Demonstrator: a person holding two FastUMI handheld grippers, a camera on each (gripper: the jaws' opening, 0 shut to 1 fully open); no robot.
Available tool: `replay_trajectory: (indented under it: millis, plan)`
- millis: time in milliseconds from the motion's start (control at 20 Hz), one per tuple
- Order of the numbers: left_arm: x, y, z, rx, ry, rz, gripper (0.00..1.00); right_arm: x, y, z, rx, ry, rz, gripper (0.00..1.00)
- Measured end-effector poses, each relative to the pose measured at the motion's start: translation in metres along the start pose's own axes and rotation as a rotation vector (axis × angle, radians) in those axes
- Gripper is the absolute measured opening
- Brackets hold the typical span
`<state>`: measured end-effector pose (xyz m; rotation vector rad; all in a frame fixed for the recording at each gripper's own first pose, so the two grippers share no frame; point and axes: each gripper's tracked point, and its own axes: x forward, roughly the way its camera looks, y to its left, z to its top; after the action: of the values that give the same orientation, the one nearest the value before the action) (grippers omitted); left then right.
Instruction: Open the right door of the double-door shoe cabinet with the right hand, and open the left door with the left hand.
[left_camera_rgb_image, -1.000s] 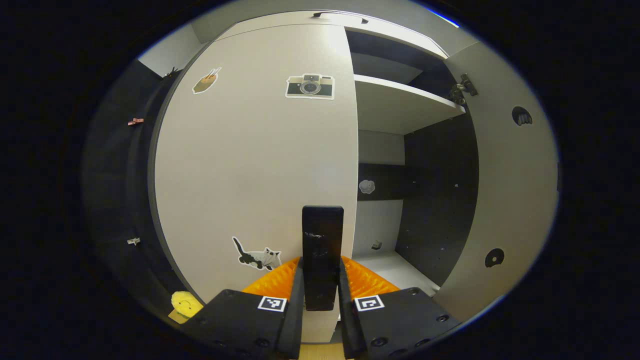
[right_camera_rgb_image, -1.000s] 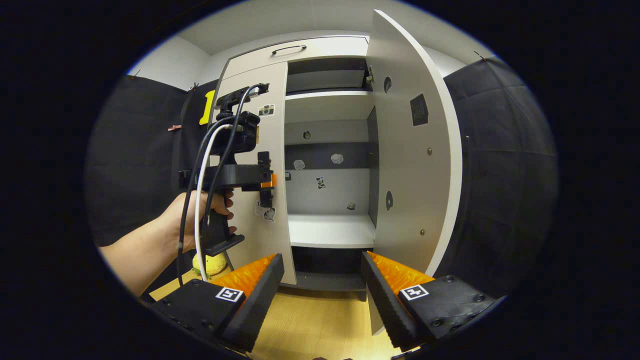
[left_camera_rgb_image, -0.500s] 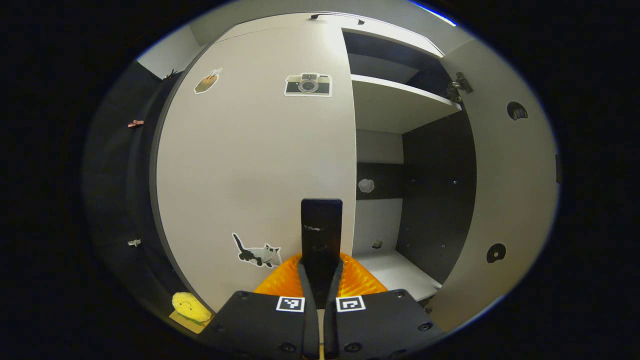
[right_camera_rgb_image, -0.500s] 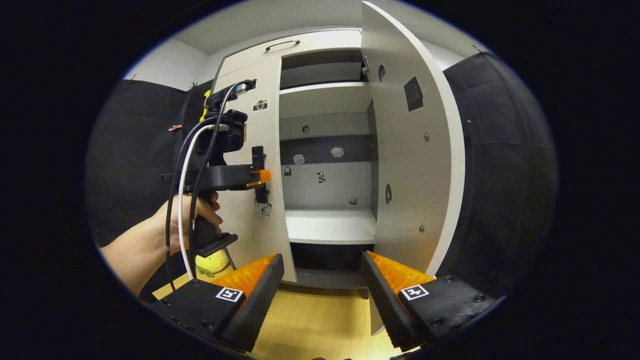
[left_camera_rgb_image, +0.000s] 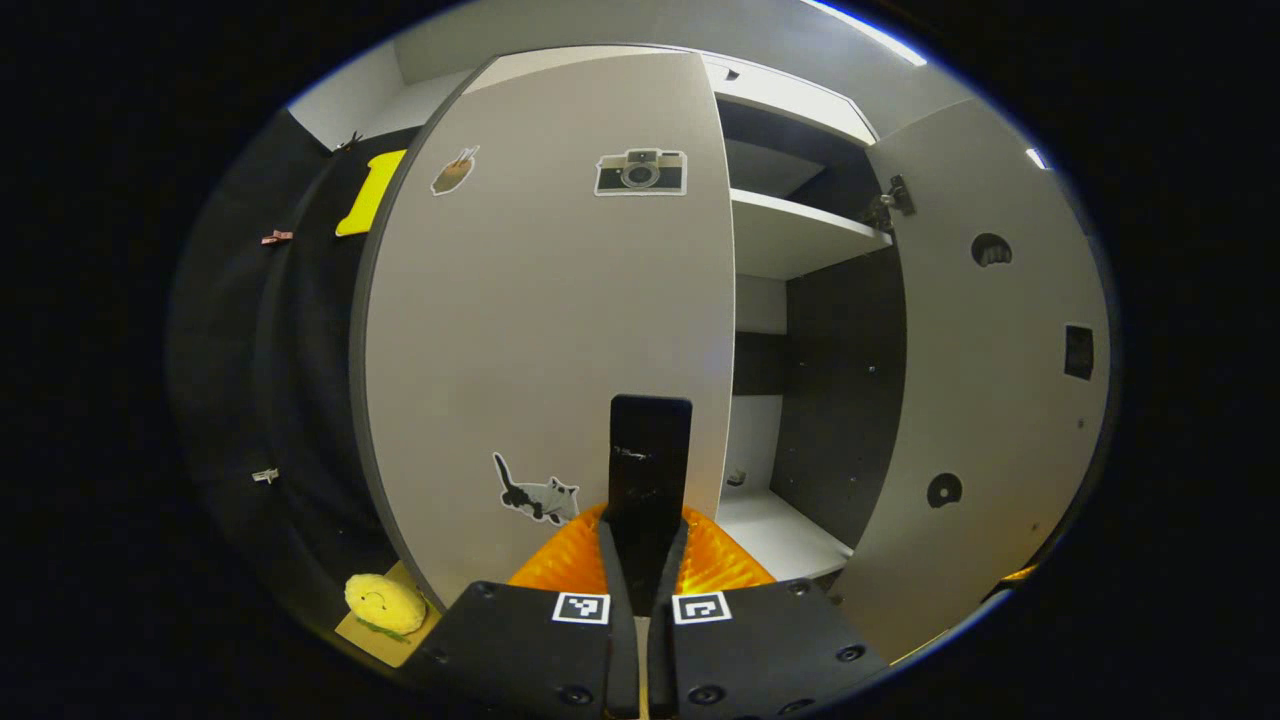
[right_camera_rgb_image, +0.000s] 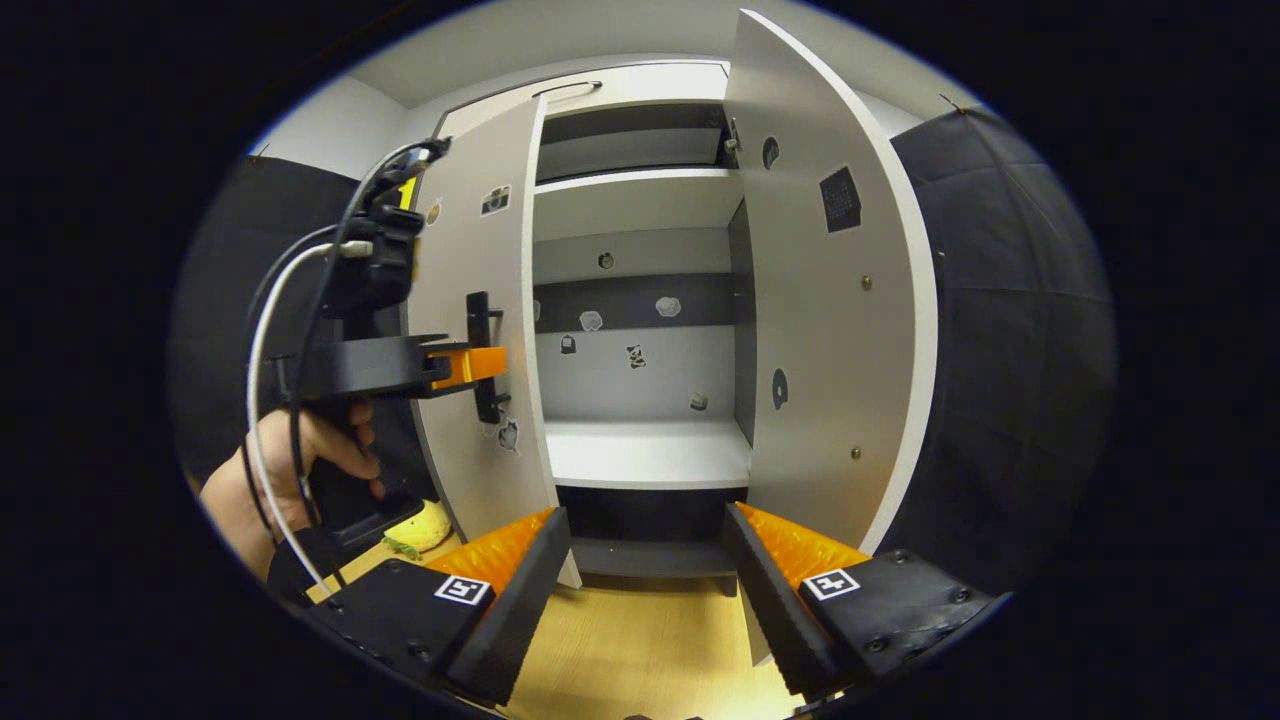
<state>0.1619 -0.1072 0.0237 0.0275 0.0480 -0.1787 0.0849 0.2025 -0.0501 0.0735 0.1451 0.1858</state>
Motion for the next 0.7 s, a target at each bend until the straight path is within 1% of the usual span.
replay_trajectory:
  millis: [100, 200, 250, 400, 550, 700]
  plan:
    - [-0.02, 0.006, -0.001, -0.014, -0.005, -0.013, 0.09, -0.002, 0.009, -0.001, -0.003, -0.001, -0.015, 0.98]
    - [-0.037, 0.014, -0.002, -0.006, -0.011, -0.025, 0.09, -0.002, 0.015, 0.0, -0.014, -0.012, -0.042, 0.98]
    - [-0.044, 0.018, -0.001, -0.004, -0.016, -0.036, 0.09, -0.003, 0.018, 0.0, -0.009, -0.018, -0.054, 0.98]
    - [-0.064, 0.028, 0.0, -0.038, -0.038, -0.078, 0.09, -0.004, 0.024, -0.002, 0.028, -0.051, -0.098, 0.98]
    - [-0.078, 0.04, -0.001, -0.032, -0.051, -0.073, 0.09, -0.004, 0.026, -0.01, 0.004, -0.03, -0.127, 0.98]
    - [-0.092, 0.052, -0.001, -0.033, -0.052, -0.064, 0.09, -0.009, 0.023, -0.005, -0.006, -0.041, -0.156, 0.98]
